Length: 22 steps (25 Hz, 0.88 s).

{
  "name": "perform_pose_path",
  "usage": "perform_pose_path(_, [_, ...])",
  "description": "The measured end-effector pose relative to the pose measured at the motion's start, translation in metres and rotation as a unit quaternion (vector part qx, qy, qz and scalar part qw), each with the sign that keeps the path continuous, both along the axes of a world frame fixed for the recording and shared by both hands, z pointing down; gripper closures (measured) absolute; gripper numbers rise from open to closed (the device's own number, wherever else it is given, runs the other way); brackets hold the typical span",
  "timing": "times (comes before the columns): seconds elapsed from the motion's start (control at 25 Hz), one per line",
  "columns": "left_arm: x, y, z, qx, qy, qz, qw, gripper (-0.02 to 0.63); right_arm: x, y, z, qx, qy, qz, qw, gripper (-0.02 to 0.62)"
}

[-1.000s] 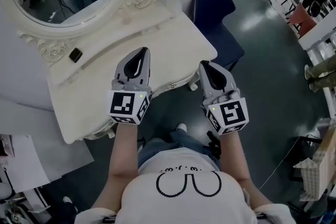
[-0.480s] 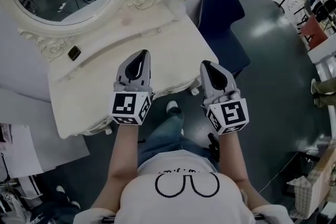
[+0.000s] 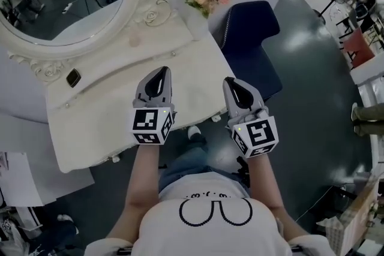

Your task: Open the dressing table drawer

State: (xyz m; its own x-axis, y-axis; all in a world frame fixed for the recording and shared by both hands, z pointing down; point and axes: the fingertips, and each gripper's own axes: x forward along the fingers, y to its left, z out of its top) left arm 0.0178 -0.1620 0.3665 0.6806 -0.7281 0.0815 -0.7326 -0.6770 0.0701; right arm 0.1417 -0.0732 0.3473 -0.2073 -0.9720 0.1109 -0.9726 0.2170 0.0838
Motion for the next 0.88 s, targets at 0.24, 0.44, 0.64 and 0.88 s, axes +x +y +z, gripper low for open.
perform_pose_path(0.24, [0.012, -0.052, 0.036, -0.052, 0.003, -0.055, 0.9971, 0.601, 0.022, -0.056, 0.024, -0.039, 0.005, -0.034, 0.999, 0.594])
perform_pose_path(0.44, [0.021, -0.077, 0.071, -0.104, -0.018, -0.081, 0.9911, 0.445, 0.032, -0.094, 0.043, -0.077, -0.002, -0.061, 0.995, 0.594])
perform_pose_path(0.64, [0.028, -0.093, 0.100, -0.129, -0.030, -0.100, 0.9862, 0.445, 0.037, -0.119, 0.065, -0.100, 0.000, -0.078, 0.992, 0.595])
perform_pose_path(0.88, [0.029, -0.106, 0.135, -0.158, -0.051, -0.129, 0.9776, 0.445, 0.037, -0.136, 0.087, -0.125, -0.005, -0.096, 0.987, 0.594])
